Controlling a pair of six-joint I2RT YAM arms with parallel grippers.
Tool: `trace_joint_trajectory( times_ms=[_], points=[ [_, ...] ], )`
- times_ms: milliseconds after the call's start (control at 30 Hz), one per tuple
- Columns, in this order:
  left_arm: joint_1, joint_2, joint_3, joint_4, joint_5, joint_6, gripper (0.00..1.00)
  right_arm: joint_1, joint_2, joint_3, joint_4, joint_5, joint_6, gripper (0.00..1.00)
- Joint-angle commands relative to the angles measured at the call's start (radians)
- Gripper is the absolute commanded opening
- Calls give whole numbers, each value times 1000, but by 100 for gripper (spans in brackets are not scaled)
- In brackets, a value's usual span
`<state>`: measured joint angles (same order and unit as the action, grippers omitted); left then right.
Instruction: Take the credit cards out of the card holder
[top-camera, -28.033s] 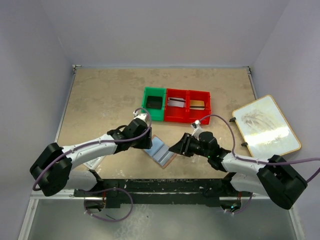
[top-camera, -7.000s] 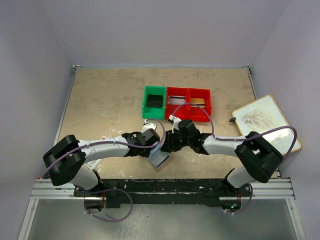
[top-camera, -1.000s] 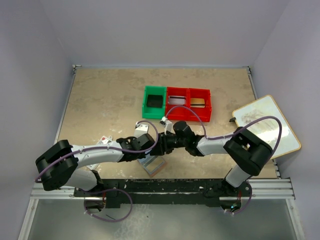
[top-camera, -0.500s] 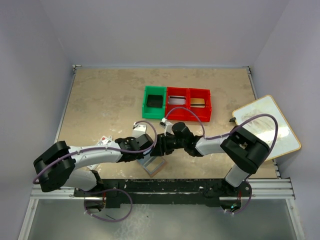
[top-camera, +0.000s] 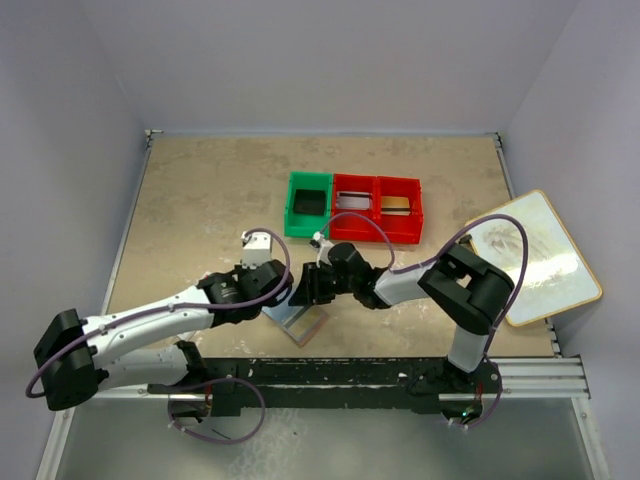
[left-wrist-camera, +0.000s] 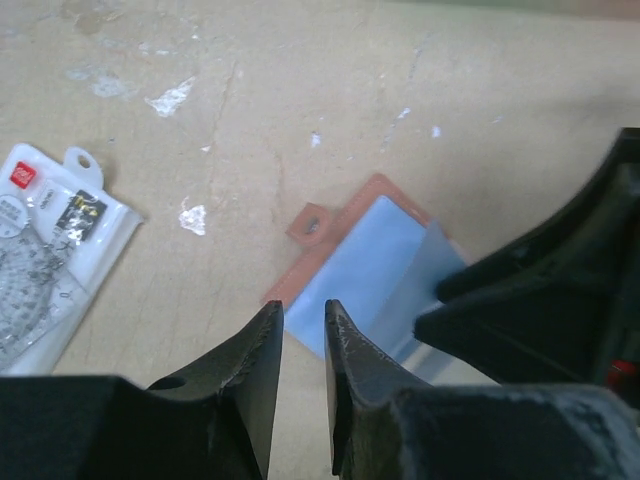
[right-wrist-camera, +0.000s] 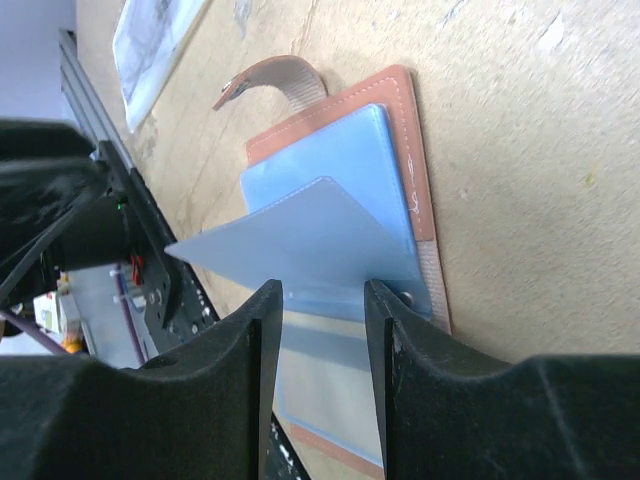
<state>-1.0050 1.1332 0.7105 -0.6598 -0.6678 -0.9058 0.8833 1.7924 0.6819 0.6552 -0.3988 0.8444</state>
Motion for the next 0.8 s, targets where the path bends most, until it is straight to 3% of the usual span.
trace_joint_trajectory(
  times_ms=[0, 100, 233, 567, 767],
  points=[
    [-6, -91, -2, 86, 91, 67, 22, 11, -11, 69, -155, 161, 3, 42],
    [-6, -85, -61, 233, 235, 113, 22, 14, -8, 74, -179, 170, 1, 42],
    [-6, 35, -68, 259, 287, 108, 19, 14, -26, 64, -182, 190, 7, 41],
    [-4, 126, -81, 178, 106, 40, 15, 14, -48, 78, -192, 179, -28, 41],
    [-5, 243, -80, 196, 94, 24, 12, 13, -166, 87, -361, 240, -85, 48]
  ],
)
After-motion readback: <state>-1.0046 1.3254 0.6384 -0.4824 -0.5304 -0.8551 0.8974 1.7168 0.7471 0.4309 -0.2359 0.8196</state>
